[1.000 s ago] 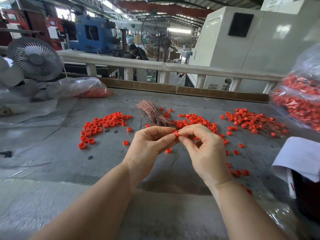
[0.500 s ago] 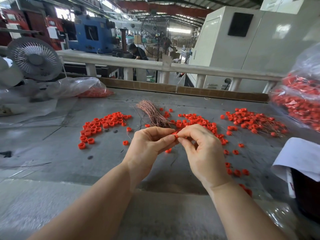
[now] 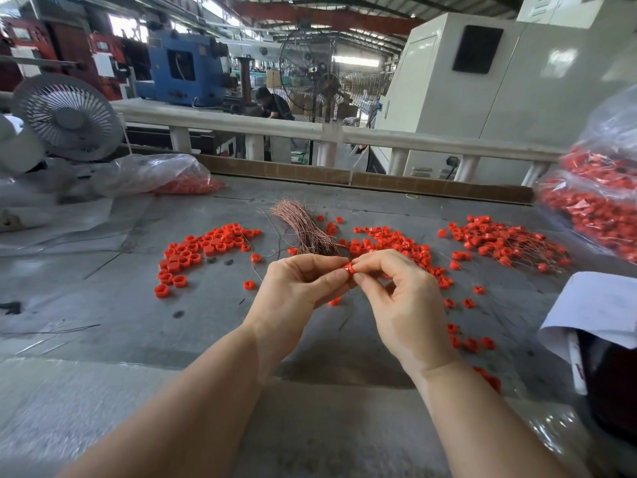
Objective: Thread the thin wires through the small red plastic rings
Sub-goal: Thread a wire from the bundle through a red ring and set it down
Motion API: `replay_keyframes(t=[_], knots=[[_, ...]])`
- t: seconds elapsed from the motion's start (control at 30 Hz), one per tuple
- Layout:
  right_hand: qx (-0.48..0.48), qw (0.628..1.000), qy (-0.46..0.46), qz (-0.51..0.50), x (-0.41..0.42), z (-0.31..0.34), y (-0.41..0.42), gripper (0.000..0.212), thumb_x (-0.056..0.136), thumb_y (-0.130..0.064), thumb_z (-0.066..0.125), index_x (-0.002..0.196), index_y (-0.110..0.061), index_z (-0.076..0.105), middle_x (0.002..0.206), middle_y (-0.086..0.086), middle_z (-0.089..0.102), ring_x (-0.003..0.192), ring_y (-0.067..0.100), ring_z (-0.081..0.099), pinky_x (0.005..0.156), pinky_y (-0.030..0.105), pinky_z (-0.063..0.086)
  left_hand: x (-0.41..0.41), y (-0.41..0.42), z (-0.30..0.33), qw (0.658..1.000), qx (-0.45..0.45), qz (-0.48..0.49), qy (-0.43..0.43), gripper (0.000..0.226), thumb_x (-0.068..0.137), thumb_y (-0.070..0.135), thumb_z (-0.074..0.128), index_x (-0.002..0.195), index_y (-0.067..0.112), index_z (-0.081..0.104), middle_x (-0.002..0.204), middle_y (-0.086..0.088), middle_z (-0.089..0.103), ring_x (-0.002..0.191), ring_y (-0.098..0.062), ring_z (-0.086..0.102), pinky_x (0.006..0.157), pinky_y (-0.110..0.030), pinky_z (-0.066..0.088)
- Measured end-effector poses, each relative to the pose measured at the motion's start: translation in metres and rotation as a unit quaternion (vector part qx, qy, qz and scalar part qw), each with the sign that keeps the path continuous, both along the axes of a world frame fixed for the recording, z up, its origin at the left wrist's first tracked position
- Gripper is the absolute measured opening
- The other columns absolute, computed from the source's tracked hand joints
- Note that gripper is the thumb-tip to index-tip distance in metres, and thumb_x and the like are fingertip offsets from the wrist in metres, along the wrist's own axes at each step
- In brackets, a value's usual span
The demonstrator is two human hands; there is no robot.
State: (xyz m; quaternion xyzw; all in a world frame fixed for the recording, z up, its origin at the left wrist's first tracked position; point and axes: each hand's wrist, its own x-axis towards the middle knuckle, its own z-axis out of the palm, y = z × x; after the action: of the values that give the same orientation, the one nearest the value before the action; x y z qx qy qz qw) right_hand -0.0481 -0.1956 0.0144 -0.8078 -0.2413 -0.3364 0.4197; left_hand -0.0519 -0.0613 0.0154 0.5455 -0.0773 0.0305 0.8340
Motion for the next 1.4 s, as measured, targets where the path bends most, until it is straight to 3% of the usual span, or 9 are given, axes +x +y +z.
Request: replay_keyframes(t=[0.2, 0.4, 0.67, 1.03, 1.4], knots=[[-0.004, 1.000, 0.001, -0.009, -0.0007, 0.0007, -0.0011, 0.011, 0.078, 0.002, 0.068, 0.079, -0.009, 0.069, 0.080, -0.002, 0.066, 0.077, 0.008, 0.059, 0.071, 0.019, 0.049, 0.0002, -0.0010, 0.0004, 1.000, -0.009, -0.004, 0.009, 0.014, 0.076, -0.008, 0.059, 0.085, 0.001, 0.066, 0.070, -0.006, 0.072, 0.067, -0.012, 0.070, 0.065, -0.017, 0.055], [0.031, 0.999, 0.012, 0.015, -0.0002, 0.0018, -0.0016, 0.011, 0.079, 0.000, 0.067, 0.081, -0.011, 0.070, 0.080, -0.007, 0.065, 0.081, 0.003, 0.059, 0.070, 0.008, 0.044, 0.0008, -0.0003, 0.0008, 0.999, -0.036, -0.004, 0.014, 0.022, 0.061, 0.005, 0.065, 0.083, 0.002, 0.068, 0.074, -0.009, 0.073, 0.071, -0.015, 0.071, 0.065, -0.018, 0.055], [0.059, 0.998, 0.015, 0.019, -0.0006, 0.0017, -0.0018, 0.017, 0.078, -0.001, 0.070, 0.079, -0.018, 0.068, 0.078, -0.007, 0.066, 0.075, 0.005, 0.061, 0.066, 0.007, 0.043, -0.0006, -0.0002, 0.0015, 0.999, -0.049, -0.015, 0.014, 0.024, 0.061, 0.004, 0.065, 0.084, 0.000, 0.067, 0.076, -0.011, 0.073, 0.072, -0.017, 0.071, 0.066, -0.019, 0.056], [0.052, 0.998, 0.017, 0.032, 0.0009, 0.0020, -0.0024, 0.017, 0.077, 0.002, 0.069, 0.078, -0.014, 0.069, 0.077, -0.006, 0.066, 0.076, 0.004, 0.060, 0.067, 0.006, 0.042, -0.0002, 0.0001, 0.0005, 0.999, -0.038, -0.005, 0.010, 0.024, 0.062, 0.003, 0.065, 0.085, -0.001, 0.067, 0.075, -0.011, 0.073, 0.070, -0.017, 0.071, 0.063, -0.018, 0.055], [0.050, 0.999, -0.004, 0.020, 0.0001, 0.0012, -0.0011, 0.012, 0.078, 0.000, 0.067, 0.079, -0.012, 0.068, 0.078, -0.007, 0.065, 0.076, 0.006, 0.060, 0.068, 0.015, 0.048, -0.0005, 0.0006, 0.0011, 1.000, -0.020, 0.009, -0.010, 0.023, 0.061, 0.006, 0.067, 0.083, 0.003, 0.068, 0.076, -0.009, 0.073, 0.072, -0.017, 0.071, 0.065, -0.019, 0.055]])
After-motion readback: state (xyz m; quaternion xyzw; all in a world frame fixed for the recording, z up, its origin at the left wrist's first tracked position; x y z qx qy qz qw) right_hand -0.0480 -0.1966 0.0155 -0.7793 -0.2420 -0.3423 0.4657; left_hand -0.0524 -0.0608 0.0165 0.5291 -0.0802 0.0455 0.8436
